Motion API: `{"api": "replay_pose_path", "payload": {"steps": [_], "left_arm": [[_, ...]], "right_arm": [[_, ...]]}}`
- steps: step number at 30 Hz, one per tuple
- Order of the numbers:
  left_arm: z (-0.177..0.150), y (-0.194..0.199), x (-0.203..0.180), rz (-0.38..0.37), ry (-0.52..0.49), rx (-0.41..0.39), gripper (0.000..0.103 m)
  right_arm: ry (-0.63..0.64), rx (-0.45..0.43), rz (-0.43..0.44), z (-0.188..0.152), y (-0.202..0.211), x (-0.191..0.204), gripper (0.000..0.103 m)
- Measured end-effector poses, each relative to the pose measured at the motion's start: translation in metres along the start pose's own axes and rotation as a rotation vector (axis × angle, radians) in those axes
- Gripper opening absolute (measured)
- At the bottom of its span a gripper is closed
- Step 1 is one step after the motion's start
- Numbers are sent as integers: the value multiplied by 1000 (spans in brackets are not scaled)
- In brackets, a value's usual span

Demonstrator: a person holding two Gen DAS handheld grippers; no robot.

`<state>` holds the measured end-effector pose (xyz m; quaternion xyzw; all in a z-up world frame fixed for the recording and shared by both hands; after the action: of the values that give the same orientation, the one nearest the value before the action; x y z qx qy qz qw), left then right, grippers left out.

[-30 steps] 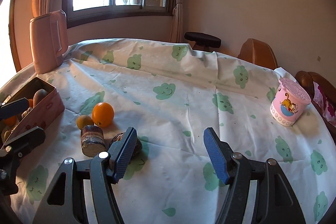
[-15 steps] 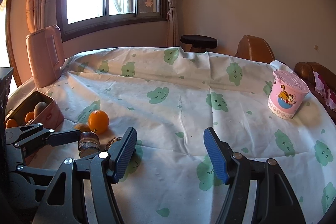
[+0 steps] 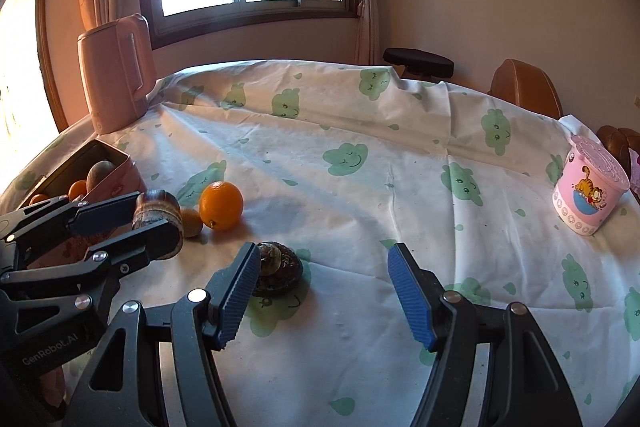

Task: Organize fruits
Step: 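Grasp the dark brown dried fruit with the right tool while the left tool grasps the striped jar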

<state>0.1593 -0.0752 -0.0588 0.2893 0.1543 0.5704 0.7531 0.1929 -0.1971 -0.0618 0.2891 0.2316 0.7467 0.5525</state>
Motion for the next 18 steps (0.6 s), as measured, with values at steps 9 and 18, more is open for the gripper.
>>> {"api": "replay_pose_path", "payload": {"steps": [9,18], "left_arm": [[-1,1,0,48,-12,0,41],[1,7,-5,66,-39,-25,41]], "right_arm": [[104,119,14,-11,-21,19,61],[95,136,47,-11,-22,19,43]]}}
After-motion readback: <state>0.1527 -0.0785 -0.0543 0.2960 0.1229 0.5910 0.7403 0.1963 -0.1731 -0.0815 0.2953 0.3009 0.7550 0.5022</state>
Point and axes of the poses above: each gripper's, at about its wrist camera, not at the fingertips, and y roughly against the way its jaws point, x to its left, z to its top, the point moved 4 cm from there along -y, roughly the way its jaws point, and after that the axes turned 13 degrees about -y, right-handed, at the moved point
